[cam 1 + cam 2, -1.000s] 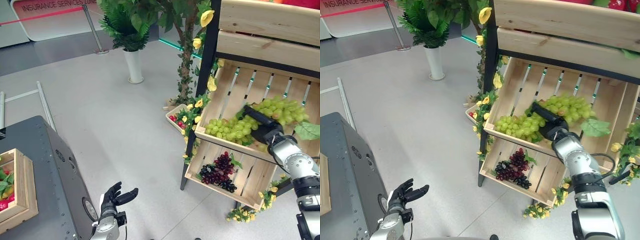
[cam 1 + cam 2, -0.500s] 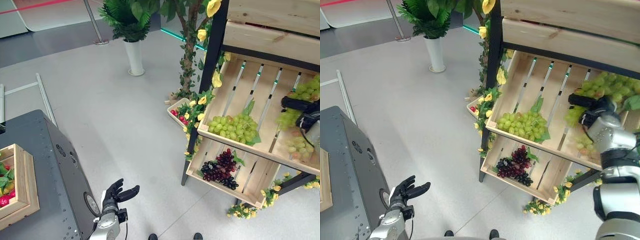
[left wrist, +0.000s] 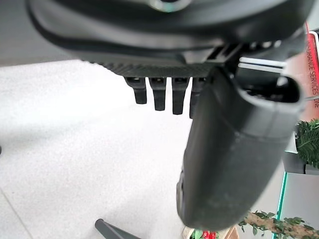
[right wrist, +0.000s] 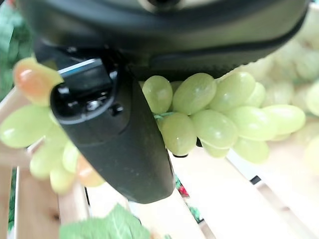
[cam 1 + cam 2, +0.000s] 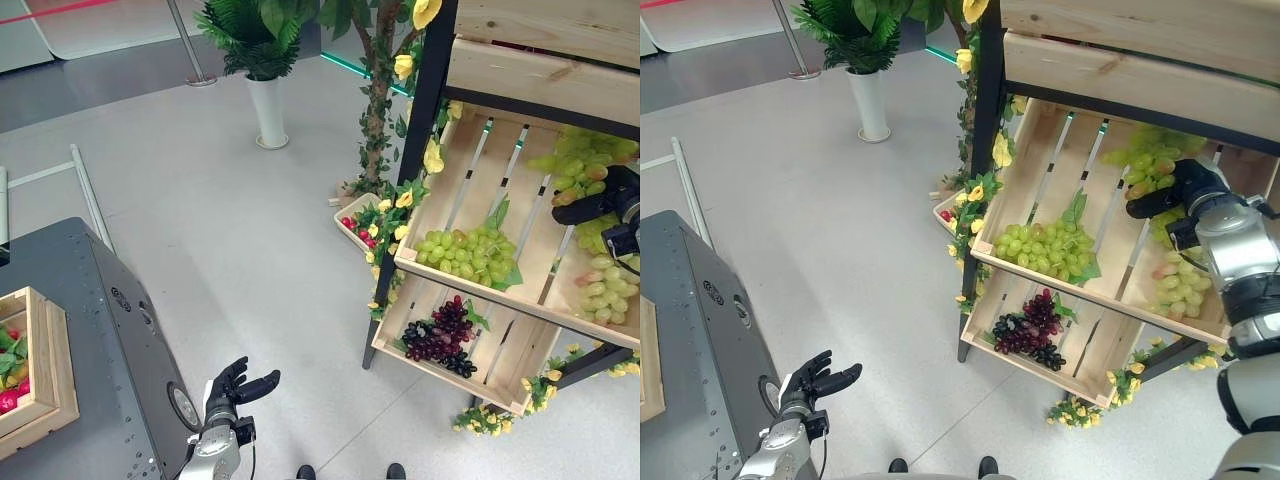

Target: Pick up the fruits from the basket on one side to the basket on the other side

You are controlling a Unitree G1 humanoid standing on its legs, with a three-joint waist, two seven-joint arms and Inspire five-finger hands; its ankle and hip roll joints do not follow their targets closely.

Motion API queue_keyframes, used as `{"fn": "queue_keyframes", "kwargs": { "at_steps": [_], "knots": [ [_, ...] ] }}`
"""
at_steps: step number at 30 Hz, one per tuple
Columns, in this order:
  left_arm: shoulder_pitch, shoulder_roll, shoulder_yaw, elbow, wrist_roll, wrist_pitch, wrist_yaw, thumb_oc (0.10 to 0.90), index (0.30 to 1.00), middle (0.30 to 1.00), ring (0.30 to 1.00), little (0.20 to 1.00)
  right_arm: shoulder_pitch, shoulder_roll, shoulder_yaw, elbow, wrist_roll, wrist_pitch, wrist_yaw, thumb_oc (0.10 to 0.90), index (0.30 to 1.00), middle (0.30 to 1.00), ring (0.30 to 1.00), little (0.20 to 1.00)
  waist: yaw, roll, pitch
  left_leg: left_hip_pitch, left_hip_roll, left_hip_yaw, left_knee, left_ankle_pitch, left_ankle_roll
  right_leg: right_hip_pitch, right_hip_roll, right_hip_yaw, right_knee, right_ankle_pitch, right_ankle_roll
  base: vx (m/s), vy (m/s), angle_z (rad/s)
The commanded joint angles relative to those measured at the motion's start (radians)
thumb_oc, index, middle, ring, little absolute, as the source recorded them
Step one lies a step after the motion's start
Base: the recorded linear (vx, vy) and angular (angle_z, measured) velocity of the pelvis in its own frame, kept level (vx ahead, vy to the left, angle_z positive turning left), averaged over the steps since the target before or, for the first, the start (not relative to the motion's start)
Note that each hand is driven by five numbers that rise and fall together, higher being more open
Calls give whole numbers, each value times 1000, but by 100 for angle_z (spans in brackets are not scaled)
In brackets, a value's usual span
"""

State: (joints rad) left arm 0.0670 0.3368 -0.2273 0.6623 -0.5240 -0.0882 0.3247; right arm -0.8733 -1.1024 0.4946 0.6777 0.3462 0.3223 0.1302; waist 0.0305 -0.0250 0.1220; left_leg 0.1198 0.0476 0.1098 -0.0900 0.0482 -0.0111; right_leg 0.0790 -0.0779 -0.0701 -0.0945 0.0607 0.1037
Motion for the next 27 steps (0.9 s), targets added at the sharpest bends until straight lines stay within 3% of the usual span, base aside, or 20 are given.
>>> {"fn": "queue_keyframes", "kwargs": {
  "at_steps": [1,7,13,19,20,27],
  "knots": [
    [-98,66,-5,-20,29,-64,-1,800,900,900,900,900,-194,-118,72,-21,-74,-73,62,400,300,300,300,300,18,-80,-63,7,-40,-62,3,-77,18,39,37,-50,7,-31,-67,0,0,0],
    [-104,65,2,-33,38,-51,4,800,900,900,900,900,-157,-108,72,-45,-126,-43,146,400,300,300,300,300,14,-85,-57,11,-40,-55,3,-80,19,40,37,-45,7,-29,-67,0,0,0],
    [-105,61,9,-47,38,-46,11,800,900,900,900,900,-144,-107,88,-16,-222,69,251,400,300,300,300,300,11,-87,-55,9,-39,-49,3,-80,20,37,37,-39,7,-26,-65,0,0,0],
    [-115,68,12,-53,38,-35,12,800,900,900,900,900,-168,-97,94,54,-266,117,256,400,300,300,300,300,16,-89,-48,11,-39,-46,3,-80,20,38,37,-36,7,-23,-65,0,0,0],
    [-114,70,11,-53,36,-36,11,800,900,900,900,900,-171,-97,92,62,-265,118,239,800,900,900,900,900,16,-89,-46,11,-39,-46,3,-80,21,38,37,-36,7,-23,-65,0,0,0],
    [-108,80,8,-63,28,-39,8,800,900,900,900,900,-187,-106,79,60,-225,103,155,800,900,900,900,900,16,-85,-45,11,-39,-45,3,-80,20,37,39,-31,7,-24,-65,0,0,0]
  ]
}}
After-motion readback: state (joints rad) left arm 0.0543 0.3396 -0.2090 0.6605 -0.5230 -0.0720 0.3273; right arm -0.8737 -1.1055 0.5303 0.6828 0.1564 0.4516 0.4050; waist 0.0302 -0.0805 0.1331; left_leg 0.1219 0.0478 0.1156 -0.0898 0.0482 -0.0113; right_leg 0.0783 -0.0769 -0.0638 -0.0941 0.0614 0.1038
